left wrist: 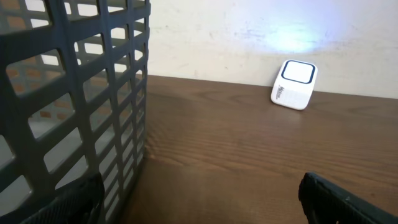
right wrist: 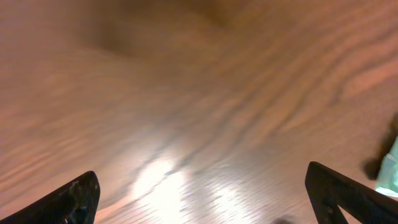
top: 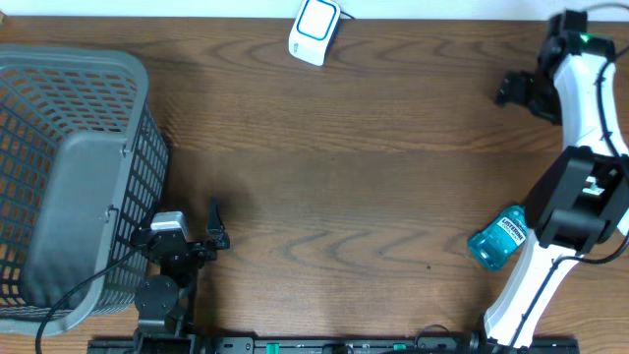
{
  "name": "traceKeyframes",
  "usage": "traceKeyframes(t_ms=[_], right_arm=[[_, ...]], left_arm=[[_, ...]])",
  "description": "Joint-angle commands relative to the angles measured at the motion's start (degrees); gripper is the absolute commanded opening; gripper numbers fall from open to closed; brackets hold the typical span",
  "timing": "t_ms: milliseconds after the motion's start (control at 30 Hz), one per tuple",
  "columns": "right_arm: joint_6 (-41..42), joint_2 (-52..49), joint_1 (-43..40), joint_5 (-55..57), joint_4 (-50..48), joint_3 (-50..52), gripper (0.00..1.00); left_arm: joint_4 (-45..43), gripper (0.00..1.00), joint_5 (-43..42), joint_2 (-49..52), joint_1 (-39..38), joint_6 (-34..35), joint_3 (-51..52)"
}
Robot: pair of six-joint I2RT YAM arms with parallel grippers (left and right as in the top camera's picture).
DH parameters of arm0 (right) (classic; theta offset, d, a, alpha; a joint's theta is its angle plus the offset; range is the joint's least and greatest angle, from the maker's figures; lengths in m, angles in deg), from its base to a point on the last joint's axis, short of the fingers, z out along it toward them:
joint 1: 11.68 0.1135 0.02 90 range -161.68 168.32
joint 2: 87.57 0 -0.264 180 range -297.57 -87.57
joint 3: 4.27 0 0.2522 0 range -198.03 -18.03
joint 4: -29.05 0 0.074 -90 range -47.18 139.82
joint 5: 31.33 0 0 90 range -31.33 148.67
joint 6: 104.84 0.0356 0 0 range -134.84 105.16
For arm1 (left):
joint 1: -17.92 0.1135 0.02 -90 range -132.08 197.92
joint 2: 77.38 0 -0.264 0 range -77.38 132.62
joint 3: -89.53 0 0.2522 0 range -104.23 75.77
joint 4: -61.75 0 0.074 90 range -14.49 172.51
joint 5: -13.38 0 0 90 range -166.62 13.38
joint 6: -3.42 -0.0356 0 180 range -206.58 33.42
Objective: Scan the item barcode
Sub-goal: 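Lower the teal bottle at the right table edge and release it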
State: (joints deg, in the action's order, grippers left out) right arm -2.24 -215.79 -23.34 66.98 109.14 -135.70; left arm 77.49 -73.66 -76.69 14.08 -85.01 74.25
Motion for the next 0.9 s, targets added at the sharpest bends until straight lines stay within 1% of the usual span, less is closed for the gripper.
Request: traceKeyframes(t_ms=[0, 200, 267, 333, 400, 433, 467, 500, 533, 567, 667, 767, 867], right_arm=[[0.66, 6.71, 4.15, -0.9, 0.11, -1.6, 0.99], [0.9, 15.02, 9.97, -1.07, 1.55, -1.6, 0.99], [4.02, 16.57, 12.52, -1.4, 6.19, -1.57, 0.99], [8.9, 16.55, 15.72, -1.36, 13.99, -1.31, 0.99], [9.92, 16.5, 17.49, -1.2, 17.05, -0.13, 0.98], [10.23, 16.5, 19.23, 0.44, 19.69, 1.9, 0.84], [10.82, 16.5, 19.65, 1.31, 20.41, 2.56, 0.79], [13.03, 16.5, 20.65, 3.23, 22.18, 4.9, 0.27], [14.27, 16.5, 21.05, 3.34, 22.99, 6.38, 0.1], [15.19, 16.5, 21.46, 3.19, 23.82, 8.28, 0.01], [16.09, 16.5, 23.12, 3.15, 23.78, 15.8, 0.01], [16.13, 16.5, 25.57, 3.15, 18.67, 29.64, 0.01], [17.62, 16.5, 26.01, 3.41, 14.53, 38.47, 0.01]], left_arm=[[1.84, 1.0, 0.96, -0.09, 0.28, 0.46, 1.29], [1.84, 1.0, 0.94, -0.09, 0.28, 0.46, 1.29], [1.84, 1.0, 0.96, -0.09, 0.28, 0.46, 1.29], [1.84, 1.0, 0.96, -0.09, 0.28, 0.46, 1.29], [1.84, 1.0, 0.94, -0.09, 0.28, 0.46, 1.29], [1.84, 1.0, 0.94, -0.09, 0.28, 0.46, 1.29], [1.84, 1.0, 0.96, -0.09, 0.28, 0.46, 1.29], [1.84, 1.0, 0.96, -0.09, 0.28, 0.46, 1.29], [1.84, 1.0, 0.96, -0.09, 0.28, 0.46, 1.29], [1.84, 1.0, 0.94, -0.09, 0.28, 0.46, 1.29], [1.84, 1.0, 0.94, -0.09, 0.28, 0.46, 1.29], [1.84, 1.0, 0.96, -0.09, 0.28, 0.46, 1.29], [1.84, 1.0, 0.96, -0.09, 0.28, 0.46, 1.29]])
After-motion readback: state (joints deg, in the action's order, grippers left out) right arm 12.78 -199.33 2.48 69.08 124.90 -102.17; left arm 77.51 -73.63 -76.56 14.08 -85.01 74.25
